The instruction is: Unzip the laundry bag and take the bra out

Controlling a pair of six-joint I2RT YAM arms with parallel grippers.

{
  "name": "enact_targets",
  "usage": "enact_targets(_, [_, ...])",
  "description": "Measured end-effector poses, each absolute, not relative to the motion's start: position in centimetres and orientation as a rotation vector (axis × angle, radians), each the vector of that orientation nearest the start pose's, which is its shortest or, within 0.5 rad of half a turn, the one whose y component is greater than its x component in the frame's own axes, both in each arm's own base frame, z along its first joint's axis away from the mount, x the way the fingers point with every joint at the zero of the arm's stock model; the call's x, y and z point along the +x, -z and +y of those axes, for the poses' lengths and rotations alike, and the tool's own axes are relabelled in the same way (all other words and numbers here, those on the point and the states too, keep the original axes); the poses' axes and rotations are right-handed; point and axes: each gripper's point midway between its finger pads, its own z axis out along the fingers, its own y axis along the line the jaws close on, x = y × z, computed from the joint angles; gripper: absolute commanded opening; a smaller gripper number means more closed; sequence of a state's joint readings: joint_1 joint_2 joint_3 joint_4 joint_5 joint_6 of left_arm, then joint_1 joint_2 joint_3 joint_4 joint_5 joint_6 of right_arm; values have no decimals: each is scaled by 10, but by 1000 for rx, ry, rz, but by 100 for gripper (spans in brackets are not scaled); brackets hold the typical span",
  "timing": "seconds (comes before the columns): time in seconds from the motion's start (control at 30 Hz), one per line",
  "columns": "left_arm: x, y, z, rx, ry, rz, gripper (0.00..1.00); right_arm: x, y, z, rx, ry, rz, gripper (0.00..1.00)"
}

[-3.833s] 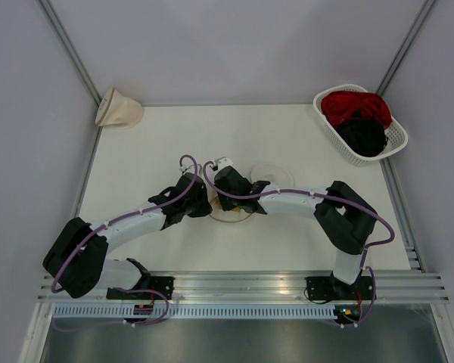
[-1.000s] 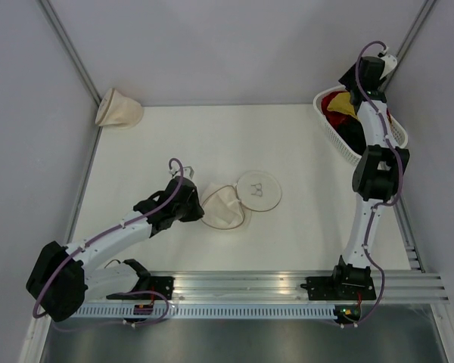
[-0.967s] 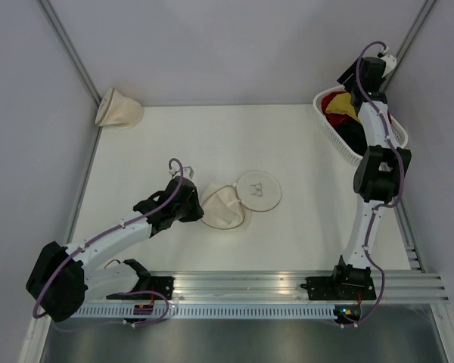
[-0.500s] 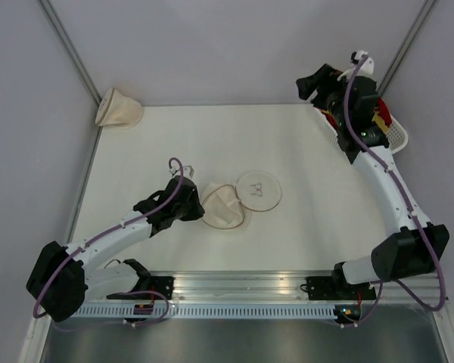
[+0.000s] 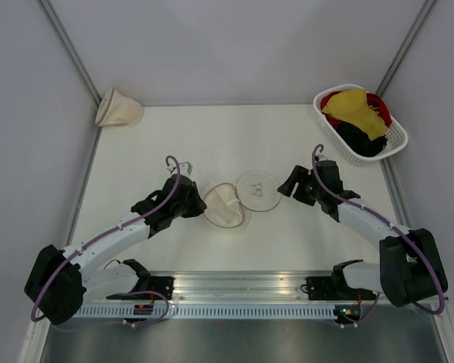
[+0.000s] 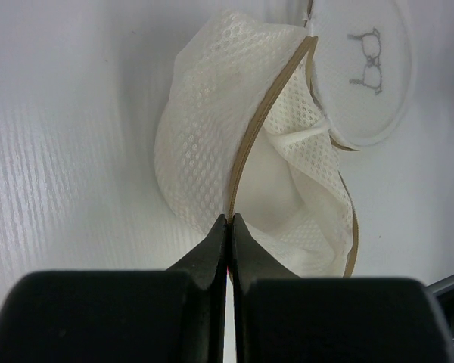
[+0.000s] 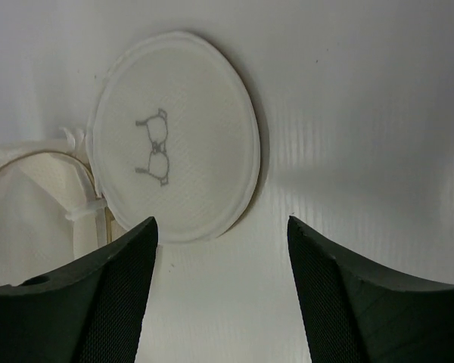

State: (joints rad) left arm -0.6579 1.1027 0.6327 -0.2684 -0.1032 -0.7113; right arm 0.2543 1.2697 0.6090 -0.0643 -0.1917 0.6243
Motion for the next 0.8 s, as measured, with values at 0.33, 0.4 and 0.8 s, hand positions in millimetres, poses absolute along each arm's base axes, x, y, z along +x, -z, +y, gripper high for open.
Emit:
enact_targets(0.33, [243,-109,-200,-141,604,2338,2,279,-28,158,407,-816,2426,60])
enact_targets(0.4, [243,-109,-200,-145,606,2337,2,286,-27,163,404,-833,2402,57])
enact_targets(0.8, [246,-112,-203,-156,625,2320,2,306,-14,179,387,-744,2371,1])
